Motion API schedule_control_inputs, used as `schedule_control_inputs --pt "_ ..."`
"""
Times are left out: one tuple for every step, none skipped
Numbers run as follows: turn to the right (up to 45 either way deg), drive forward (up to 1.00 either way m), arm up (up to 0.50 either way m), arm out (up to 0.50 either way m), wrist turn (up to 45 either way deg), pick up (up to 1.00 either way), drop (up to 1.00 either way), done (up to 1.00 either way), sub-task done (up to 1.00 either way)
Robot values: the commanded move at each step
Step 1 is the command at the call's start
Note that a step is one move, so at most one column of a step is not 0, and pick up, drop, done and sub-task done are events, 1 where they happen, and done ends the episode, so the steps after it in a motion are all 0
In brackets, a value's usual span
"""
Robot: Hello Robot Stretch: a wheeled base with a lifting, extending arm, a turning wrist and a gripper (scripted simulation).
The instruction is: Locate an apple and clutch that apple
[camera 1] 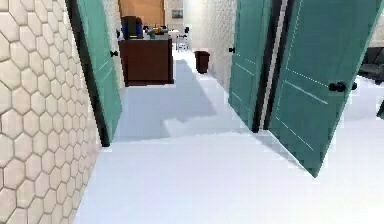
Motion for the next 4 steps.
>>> schedule_control_inputs --pt "0.0 1.0 0.0 0.0 0.0 0.0 0.0 0.0 0.0" --pt "0.0 1.0 0.0 0.0 0.0 0.0 0.0 0.0 0.0" --pt "-3.0 0.0 0.0 0.0 0.0 0.0 0.0 0.0 0.0" --pt "-6.0 0.0 0.0 0.0 0.0 0.0 0.0 0.0 0.0"
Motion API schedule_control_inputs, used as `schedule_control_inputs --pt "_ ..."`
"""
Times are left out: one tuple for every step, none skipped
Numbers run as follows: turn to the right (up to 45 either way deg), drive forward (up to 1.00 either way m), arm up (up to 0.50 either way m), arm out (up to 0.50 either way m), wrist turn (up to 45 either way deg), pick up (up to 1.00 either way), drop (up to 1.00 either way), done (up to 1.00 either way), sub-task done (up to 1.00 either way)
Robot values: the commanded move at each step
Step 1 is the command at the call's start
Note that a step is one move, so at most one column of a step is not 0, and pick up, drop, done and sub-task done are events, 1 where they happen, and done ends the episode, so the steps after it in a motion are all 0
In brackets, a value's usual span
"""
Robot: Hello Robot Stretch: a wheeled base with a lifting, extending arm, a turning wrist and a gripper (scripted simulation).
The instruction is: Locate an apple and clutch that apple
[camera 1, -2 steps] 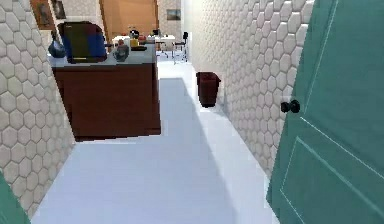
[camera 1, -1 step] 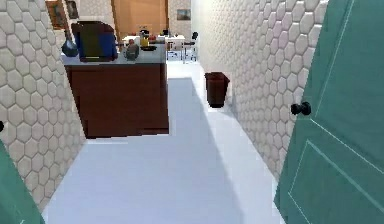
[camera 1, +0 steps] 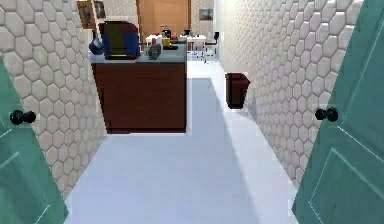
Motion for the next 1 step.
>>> schedule_control_inputs --pt "0.0 1.0 0.0 0.0 0.0 0.0 0.0 0.0 0.0"
